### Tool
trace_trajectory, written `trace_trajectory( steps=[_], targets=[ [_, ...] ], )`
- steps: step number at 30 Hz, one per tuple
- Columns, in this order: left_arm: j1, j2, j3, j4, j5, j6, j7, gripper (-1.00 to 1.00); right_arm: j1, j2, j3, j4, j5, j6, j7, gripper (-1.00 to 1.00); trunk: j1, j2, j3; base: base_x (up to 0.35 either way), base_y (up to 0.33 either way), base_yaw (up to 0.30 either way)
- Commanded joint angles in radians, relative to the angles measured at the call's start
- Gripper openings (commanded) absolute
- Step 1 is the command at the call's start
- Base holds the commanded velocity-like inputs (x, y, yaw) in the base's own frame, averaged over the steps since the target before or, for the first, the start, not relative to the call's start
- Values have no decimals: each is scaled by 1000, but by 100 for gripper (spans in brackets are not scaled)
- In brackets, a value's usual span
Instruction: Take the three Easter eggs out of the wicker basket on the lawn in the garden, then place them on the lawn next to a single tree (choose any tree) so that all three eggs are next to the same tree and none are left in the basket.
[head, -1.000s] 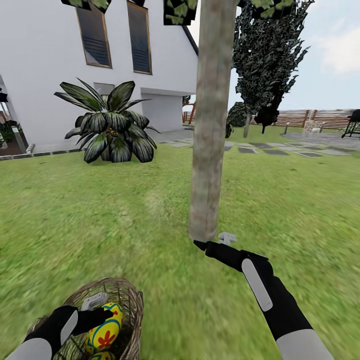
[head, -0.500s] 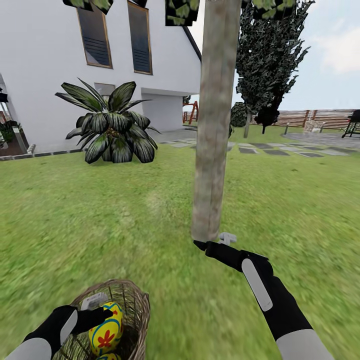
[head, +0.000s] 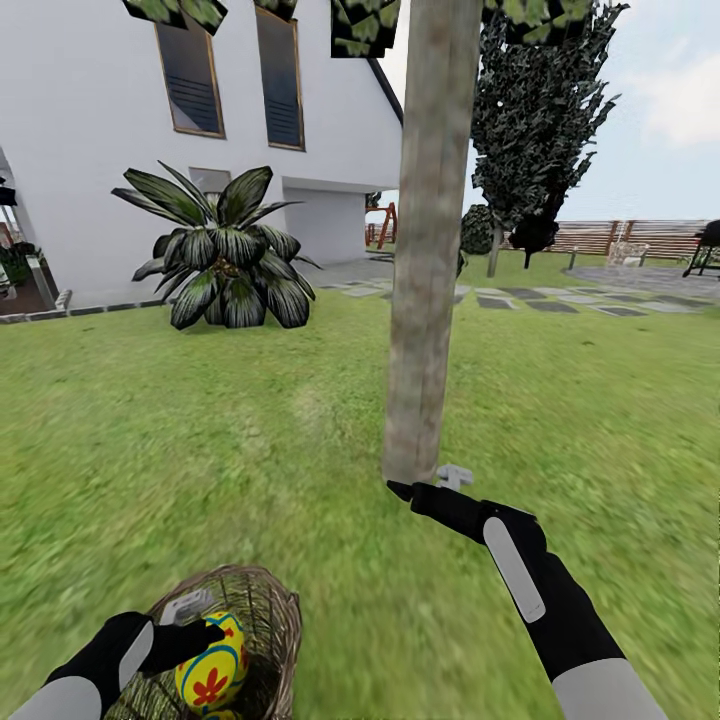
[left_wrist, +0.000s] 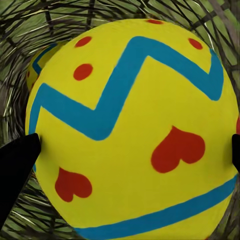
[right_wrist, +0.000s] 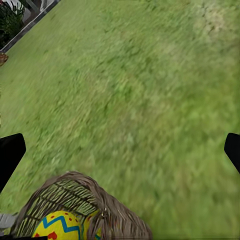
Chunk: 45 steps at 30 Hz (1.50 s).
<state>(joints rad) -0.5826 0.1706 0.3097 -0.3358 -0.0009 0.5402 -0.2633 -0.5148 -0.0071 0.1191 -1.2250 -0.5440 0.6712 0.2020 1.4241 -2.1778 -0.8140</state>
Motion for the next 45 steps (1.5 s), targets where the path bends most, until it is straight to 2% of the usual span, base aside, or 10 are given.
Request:
trace_trajectory(
  steps=[1, 32, 45],
  targets=[
    [0, 0, 6, -2, -1, 7, -4, -100, -1, -1, 1, -1, 1, 4, 2, 100, -4, 7, 2, -52, 0, 0],
    [0, 0, 9, -2, 0, 6, -4, -100, -1, 0, -2, 1, 0, 3, 2, 100, -123, 224, 99, -3, 0, 0],
    [0, 0, 8, -11, 9, 7, -5, -100, -1, 1, -2, 1, 0, 3, 1, 100, -173, 315, 140, -84, 0, 0]
  ],
)
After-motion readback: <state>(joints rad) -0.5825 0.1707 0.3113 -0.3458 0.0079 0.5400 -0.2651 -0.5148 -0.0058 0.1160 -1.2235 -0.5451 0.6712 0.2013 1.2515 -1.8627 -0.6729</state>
